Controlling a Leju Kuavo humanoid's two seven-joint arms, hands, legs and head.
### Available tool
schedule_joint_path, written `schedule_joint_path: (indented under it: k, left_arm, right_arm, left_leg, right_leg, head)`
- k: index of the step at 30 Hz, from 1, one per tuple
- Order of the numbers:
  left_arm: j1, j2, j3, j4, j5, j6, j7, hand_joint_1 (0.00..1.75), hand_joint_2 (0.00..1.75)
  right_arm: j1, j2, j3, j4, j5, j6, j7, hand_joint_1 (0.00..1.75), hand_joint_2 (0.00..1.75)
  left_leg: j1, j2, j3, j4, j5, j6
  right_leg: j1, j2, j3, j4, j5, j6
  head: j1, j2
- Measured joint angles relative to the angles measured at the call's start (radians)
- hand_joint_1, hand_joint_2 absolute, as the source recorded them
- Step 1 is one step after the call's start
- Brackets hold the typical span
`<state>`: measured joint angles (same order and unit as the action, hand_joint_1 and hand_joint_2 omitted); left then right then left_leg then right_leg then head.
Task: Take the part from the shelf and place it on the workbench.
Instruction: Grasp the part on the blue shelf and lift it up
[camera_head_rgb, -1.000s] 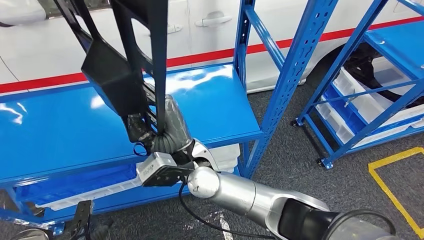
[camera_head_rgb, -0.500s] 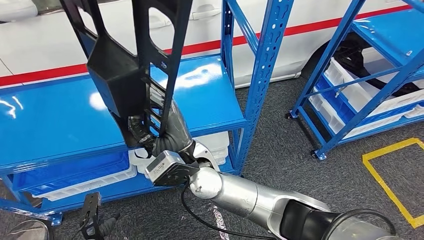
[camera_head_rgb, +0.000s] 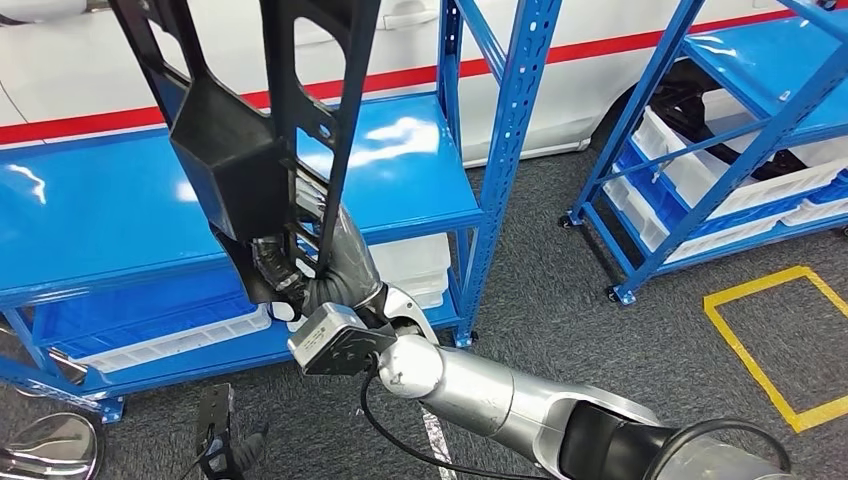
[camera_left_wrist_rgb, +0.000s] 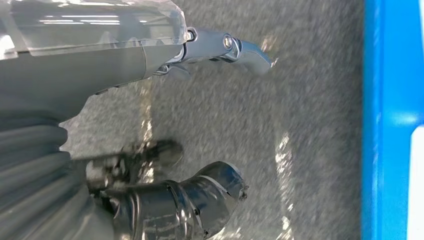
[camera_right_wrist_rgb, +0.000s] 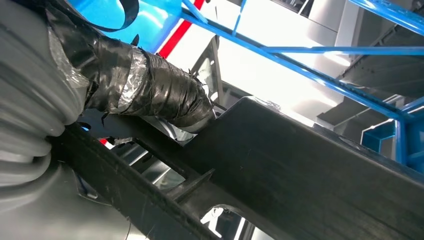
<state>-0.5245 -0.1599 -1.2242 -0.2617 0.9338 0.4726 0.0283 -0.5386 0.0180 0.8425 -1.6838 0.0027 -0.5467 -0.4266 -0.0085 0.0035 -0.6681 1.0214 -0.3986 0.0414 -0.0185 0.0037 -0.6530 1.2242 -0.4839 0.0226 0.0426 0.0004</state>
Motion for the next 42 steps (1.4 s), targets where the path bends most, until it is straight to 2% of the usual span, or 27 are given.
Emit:
schedule_joint_path:
  k: [2,4,6,7,12,14,16,17,18,20,21,23,24,25,27,28,29,30,31,32,33,34,35,36,38,40,42]
  left_arm:
    - [0.000,-0.010,0.000,0.000,0.000,0.008,0.002,0.00,1.75]
    - [0.002,-0.023,0.000,0.000,-0.001,0.022,0.008,0.00,1.75]
    - [0.003,-0.041,0.000,0.000,-0.001,0.042,0.018,0.00,1.75]
    - [0.003,-0.046,0.000,0.000,-0.002,0.049,0.022,0.00,1.75]
    - [0.003,-0.051,0.000,0.000,-0.002,0.055,0.026,0.00,1.75]
    - [0.004,-0.074,0.000,0.000,-0.005,0.075,0.042,0.00,1.75]
    - [0.004,-0.124,0.000,-0.004,-0.012,0.118,0.086,0.00,1.75]
    - [0.003,-0.143,0.000,-0.008,-0.014,0.135,0.111,0.00,1.75]
    - [0.000,-0.162,0.000,-0.017,-0.013,0.152,0.143,0.00,1.75]
    - [-0.010,-0.175,-0.005,-0.037,0.003,0.167,0.198,0.00,1.75]
    - [-0.015,-0.178,-0.008,-0.048,0.017,0.171,0.225,0.00,1.75]
    - [-0.020,-0.182,-0.018,-0.070,0.041,0.174,0.275,0.00,1.75]
    - [-0.022,-0.184,-0.024,-0.084,0.049,0.175,0.297,0.00,1.75]
    - [-0.024,-0.185,-0.030,-0.099,0.053,0.175,0.315,0.00,1.75]
    - [-0.032,-0.187,-0.039,-0.124,0.056,0.175,0.338,0.00,1.75]
    - [-0.036,-0.189,-0.042,-0.134,0.055,0.175,0.348,0.00,1.75]
    - [-0.041,-0.191,-0.044,-0.142,0.052,0.175,0.357,0.00,1.75]
    - [-0.047,-0.194,-0.045,-0.153,0.044,0.175,0.368,0.00,1.75]
    - [-0.051,-0.196,-0.046,-0.164,0.028,0.175,0.382,0.00,1.75]
    - [-0.054,-0.198,-0.047,-0.177,-0.006,0.175,0.403,0.00,1.75]
    - [-0.056,-0.199,-0.047,-0.191,-0.058,0.175,0.433,0.00,1.75]
    - [-0.052,-0.200,-0.046,-0.208,-0.137,0.175,0.470,0.00,1.75]
    - [-0.042,-0.200,-0.043,-0.228,-0.239,0.175,0.517,0.00,1.75]
    - [-0.027,-0.200,-0.035,-0.252,-0.349,0.175,0.563,0.00,1.75]
    - [0.007,-0.199,-0.006,-0.302,-0.567,0.175,0.634,0.00,1.75]
    - [0.031,-0.196,0.028,-0.345,-0.755,0.175,0.661,0.00,1.75]
    - [0.050,-0.191,0.053,-0.380,-0.901,0.175,0.665,0.00,1.75]
  right_arm:
    - [0.001,0.002,0.000,0.001,0.000,0.000,-0.002,1.75,1.75]
    - [0.002,0.008,0.000,0.003,0.000,0.001,-0.002,1.75,1.75]
    - [0.002,0.015,0.001,0.008,0.000,0.002,-0.003,1.75,1.75]
    - [0.002,0.018,0.001,0.010,0.000,0.002,-0.004,1.75,1.75]
    - [0.002,0.020,0.001,0.011,0.000,0.003,-0.004,1.75,1.75]
    - [0.000,0.028,0.003,0.016,-0.001,0.009,-0.005,1.75,1.75]
    - [-0.005,0.051,0.006,0.029,-0.007,0.020,-0.015,1.75,1.75]
    - [-0.006,0.062,0.009,0.037,-0.011,0.024,-0.020,1.75,1.75]
    - [-0.011,0.077,0.014,0.049,-0.016,0.029,-0.028,1.75,1.75]
    - [-0.021,0.095,0.026,0.067,-0.027,0.038,-0.041,1.75,1.75]
    - [-0.026,0.103,0.032,0.074,-0.032,0.041,-0.048,1.75,1.75]
    - [-0.033,0.116,0.043,0.086,-0.048,0.051,-0.059,1.75,1.75]
    - [-0.036,0.123,0.048,0.093,-0.053,0.055,-0.063,1.75,1.75]
    - [-0.041,0.131,0.054,0.100,-0.058,0.060,-0.067,1.75,1.75]
    - [-0.050,0.139,0.062,0.111,-0.062,0.066,-0.073,1.75,1.75]
    - [-0.053,0.142,0.066,0.117,-0.065,0.068,-0.075,1.75,1.75]
    - [-0.054,0.143,0.070,0.123,-0.067,0.070,-0.076,1.75,1.75]
    - [-0.056,0.144,0.074,0.129,-0.070,0.072,-0.077,1.75,1.75]
    - [-0.058,0.147,0.077,0.135,-0.072,0.072,-0.077,1.75,1.75]
    - [-0.063,0.151,0.081,0.140,-0.074,0.073,-0.078,1.75,1.75]
    - [-0.069,0.158,0.084,0.145,-0.075,0.075,-0.078,1.75,1.75]
    - [-0.075,0.164,0.087,0.149,-0.076,0.076,-0.079,1.75,1.75]
    - [-0.080,0.171,0.091,0.153,-0.076,0.078,-0.079,1.75,1.75]
    - [-0.084,0.176,0.094,0.156,-0.076,0.079,-0.079,1.75,1.75]
    - [-0.091,0.182,0.097,0.163,-0.075,0.080,-0.076,1.75,1.75]
    - [-0.097,0.185,0.098,0.167,-0.071,0.079,-0.071,1.75,1.75]
    - [-0.101,0.187,0.100,0.169,-0.068,0.076,-0.066,1.75,1.75]
  left_leg:
    - [0.006,0.000,-0.033,0.021,0.010,-0.014]
    - [0.002,-0.004,-0.042,0.034,0.020,-0.024]
    - [-0.001,-0.010,-0.040,0.036,0.031,-0.026]
    - [-0.001,-0.012,-0.041,0.035,0.036,-0.026]
    - [-0.001,-0.012,-0.043,0.035,0.041,-0.027]
    - [0.001,-0.010,-0.061,0.060,-0.004,-0.031]
    - [-0.001,-0.008,-0.087,0.209,-0.122,-0.027]
    - [-0.012,-0.008,-0.057,0.241,-0.141,-0.013]
    - [-0.029,-0.005,0.006,0.216,-0.161,0.006]
    - [-0.064,0.000,0.140,0.032,-0.133,0.029]
    - [-0.072,0.002,0.172,-0.034,-0.132,0.032]
    - [-0.070,0.003,0.181,-0.092,-0.081,0.037]
    - [-0.065,0.005,0.185,-0.119,-0.054,0.043]
    - [-0.058,0.008,0.184,-0.139,-0.033,0.046]
    - [-0.045,0.014,0.166,-0.136,-0.017,0.042]
    - [-0.036,0.016,0.152,-0.124,-0.014,0.039]
    - [-0.028,0.018,0.136,-0.108,-0.013,0.035]
    - [-0.018,0.019,0.115,-0.087,-0.015,0.028]
    - [-0.007,0.020,0.092,-0.061,-0.019,0.019]
    - [0.002,0.020,0.065,-0.030,-0.026,0.006]
    - [0.009,0.020,0.036,0.003,-0.035,-0.008]
    - [0.014,0.020,0.011,0.032,-0.041,-0.019]
    - [0.016,0.021,-0.008,0.054,-0.044,-0.028]
    - [0.020,0.021,-0.020,0.065,-0.042,-0.034]
    - [0.026,0.017,-0.032,0.072,-0.040,-0.042]
    - [0.030,0.010,-0.059,0.119,-0.077,-0.048]
    - [0.032,0.006,-0.109,0.229,-0.136,-0.052]
  right_leg:
    - [0.003,0.002,0.053,-0.091,-0.026,0.006]
    - [0.006,0.006,0.074,-0.126,-0.054,-0.010]
    - [0.006,0.006,0.076,-0.125,-0.045,-0.033]
    - [0.008,0.005,0.074,-0.124,-0.042,-0.038]
    - [0.009,0.003,0.070,-0.124,-0.037,-0.042]
    - [0.008,0.001,0.048,-0.125,-0.020,-0.052]
    - [0.018,-0.003,0.002,-0.127,0.015,-0.063]
    - [0.026,-0.006,-0.018,-0.128,0.033,-0.064]
    - [0.031,-0.009,-0.036,-0.133,0.055,-0.062]
    - [0.026,-0.015,-0.052,-0.151,0.092,-0.051]
    - [0.020,-0.016,-0.053,-0.167,0.111,-0.048]
    - [0.019,-0.011,-0.059,-0.194,0.125,-0.048]
    - [0.020,-0.005,-0.063,-0.191,0.109,-0.047]
    - [0.021,0.002,-0.073,-0.161,0.073,-0.041]
    - [0.012,0.008,-0.099,-0.048,-0.009,-0.021]
    - [0.005,0.008,-0.111,0.011,-0.029,-0.010]
    - [-0.004,0.007,-0.113,0.048,-0.027,0.002]
    - [-0.015,0.005,-0.103,0.054,-0.009,0.018]
    - [-0.028,0.003,-0.081,0.031,0.014,0.037]
    - [-0.038,0.000,-0.055,-0.008,0.018,0.061]
    - [-0.043,-0.001,-0.032,-0.047,0.014,0.076]
    - [-0.042,0.000,-0.020,-0.071,0.001,0.077]
    - [-0.035,0.002,-0.019,-0.082,-0.013,0.070]
    - [-0.027,0.005,-0.021,-0.082,-0.013,0.053]
    - [-0.022,0.002,-0.028,-0.089,-0.003,0.022]
    - [-0.025,-0.009,-0.028,-0.103,0.007,-0.002]
    - [-0.022,-0.023,-0.027,-0.112,0.014,-0.015]
  head:
    - [0.001,0.000]
    - [0.002,0.000]
    - [0.002,0.000]
    - [0.001,0.000]
    - [0.001,0.000]
    - [0.001,0.000]
    - [0.000,0.000]
    - [0.000,0.000]
    - [0.000,0.000]
    - [0.000,0.000]
    - [0.000,0.000]
    - [0.000,0.000]
    - [-0.001,0.000]
    - [-0.001,0.000]
    - [-0.001,0.000]
    - [0.000,0.000]
    - [0.001,0.000]
    - [0.001,0.000]
    - [0.001,0.000]
    - [0.002,0.000]
    - [0.006,0.000]
    - [0.010,0.000]
    - [0.013,0.000]
    - [0.016,0.000]
    - [0.015,0.001]
    - [0.014,0.000]
    - [0.013,0.000]
